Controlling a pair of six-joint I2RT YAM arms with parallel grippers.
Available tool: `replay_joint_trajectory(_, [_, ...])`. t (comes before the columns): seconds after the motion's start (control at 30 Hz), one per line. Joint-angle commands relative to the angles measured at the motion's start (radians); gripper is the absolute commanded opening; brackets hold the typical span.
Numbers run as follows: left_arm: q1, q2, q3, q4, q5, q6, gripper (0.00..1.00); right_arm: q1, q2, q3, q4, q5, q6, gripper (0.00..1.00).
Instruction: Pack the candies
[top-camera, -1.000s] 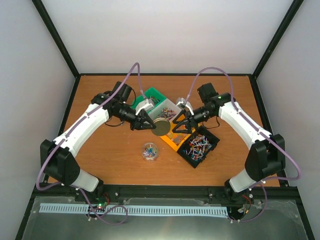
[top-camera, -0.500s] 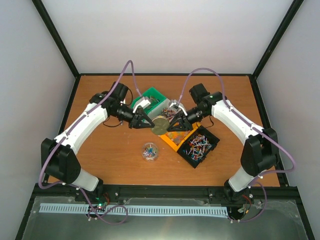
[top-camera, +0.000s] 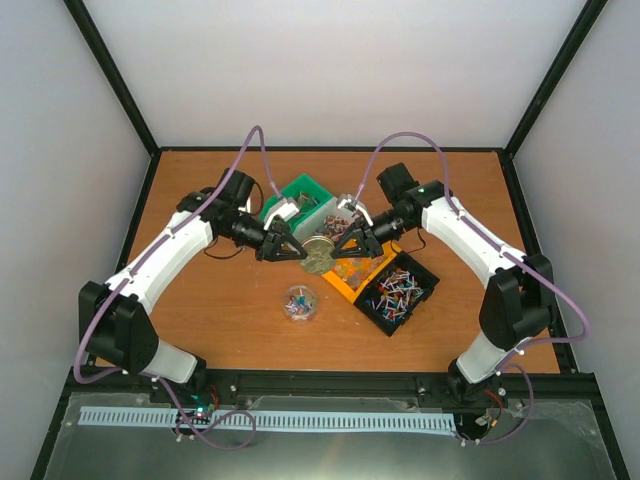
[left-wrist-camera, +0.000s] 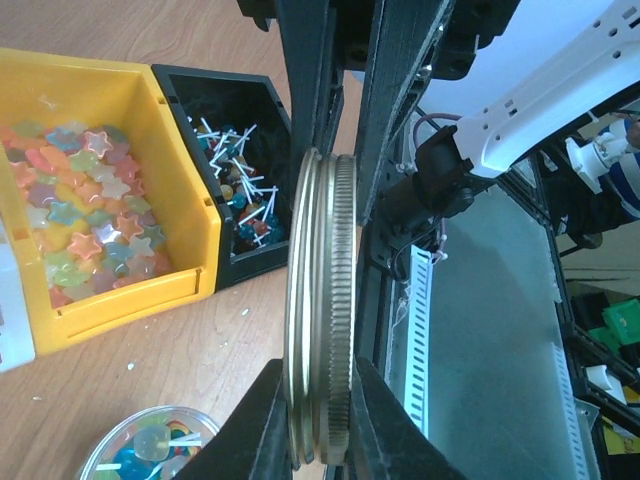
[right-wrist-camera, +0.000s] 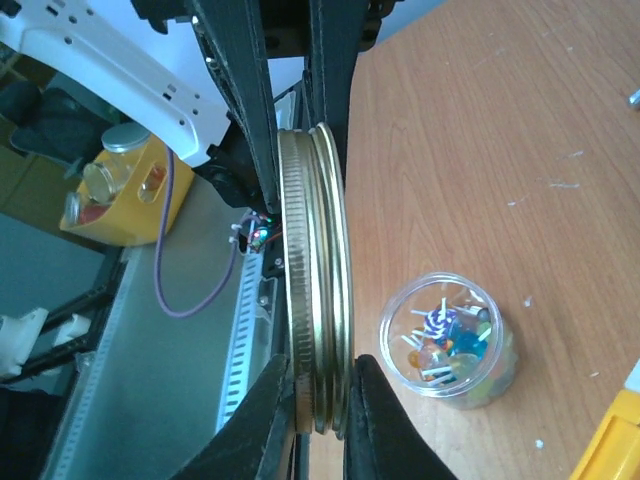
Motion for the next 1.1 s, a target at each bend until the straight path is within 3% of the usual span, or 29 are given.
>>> replay_joint_trajectory(0.0, [0.010, -0.028, 0.003, 0.006, -0.065, -0.010, 0.13, 0.005, 0.005, 0.022, -0.006, -0.046, 0.016, 0.03])
replay_joint_trajectory(0.07, [0.020, -0.040, 0.005, -0.002, -0.115, -0.013, 0.28, 0.005, 0.011, 0.019, -0.003, -0.046, 0.029, 0.03])
replay_joint_trajectory(0.13, [0.045, -0.057, 0.025, -0.048, -0.160, 0.028, 0.51, 0.005, 0.020, 0.011, 0.006, -0.044, 0.042, 0.03])
replay_joint_trajectory(0.3, [0.117, -0.107, 0.138, -0.146, -0.416, 0.140, 0.78, 0.019, 0.052, -0.045, 0.078, -0.075, 0.147, 0.03])
replay_joint_trajectory(0.43, [0.117, -0.246, 0.082, -0.105, -0.587, 0.166, 0.99, 0.075, 0.085, -0.091, 0.101, -0.083, 0.212, 0.03])
replay_joint_trajectory(0.63, [0.082, -0.416, -0.107, -0.033, -0.612, 0.251, 1.00, 0.118, 0.143, -0.131, 0.259, -0.071, 0.402, 0.03])
replay_joint_trajectory(0.77, [-0.090, -0.505, -0.202, 0.068, -0.720, 0.306, 1.00, 0.118, 0.188, -0.091, 0.212, -0.077, 0.379, 0.03])
replay_joint_trajectory(1.07, [-0.359, -0.421, -0.276, 0.186, -0.823, 0.381, 1.00, 0.122, 0.189, -0.131, 0.200, -0.143, 0.383, 0.03])
